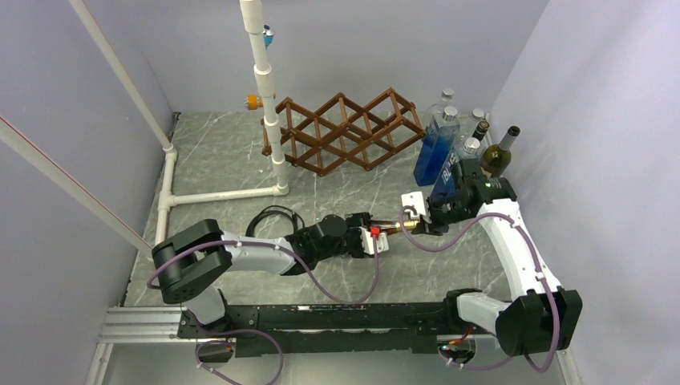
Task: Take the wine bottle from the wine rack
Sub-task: Pick up the wine bottle from the wine rack, then place the wine bottle at the center of the board.
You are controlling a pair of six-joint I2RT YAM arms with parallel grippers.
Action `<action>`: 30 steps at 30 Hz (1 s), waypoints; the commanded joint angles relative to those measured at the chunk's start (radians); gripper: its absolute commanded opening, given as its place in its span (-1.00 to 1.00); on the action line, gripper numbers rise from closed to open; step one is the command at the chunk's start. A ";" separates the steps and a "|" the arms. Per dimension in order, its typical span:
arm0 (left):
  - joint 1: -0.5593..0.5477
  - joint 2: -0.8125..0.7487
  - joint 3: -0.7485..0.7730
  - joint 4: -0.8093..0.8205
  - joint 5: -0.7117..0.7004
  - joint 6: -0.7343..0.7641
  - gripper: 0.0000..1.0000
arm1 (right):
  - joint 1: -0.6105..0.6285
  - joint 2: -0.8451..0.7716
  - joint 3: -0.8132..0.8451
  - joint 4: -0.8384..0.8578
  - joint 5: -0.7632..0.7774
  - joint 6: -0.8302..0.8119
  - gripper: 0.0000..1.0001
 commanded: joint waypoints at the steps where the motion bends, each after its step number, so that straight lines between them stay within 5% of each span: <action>1: 0.001 -0.037 0.059 0.063 0.102 -0.071 -0.99 | 0.045 -0.038 0.120 -0.118 -0.117 0.037 -1.00; 30: 0.080 -0.157 -0.004 0.290 0.258 -0.330 -1.00 | 0.350 0.158 0.618 -0.166 -0.079 0.420 -1.00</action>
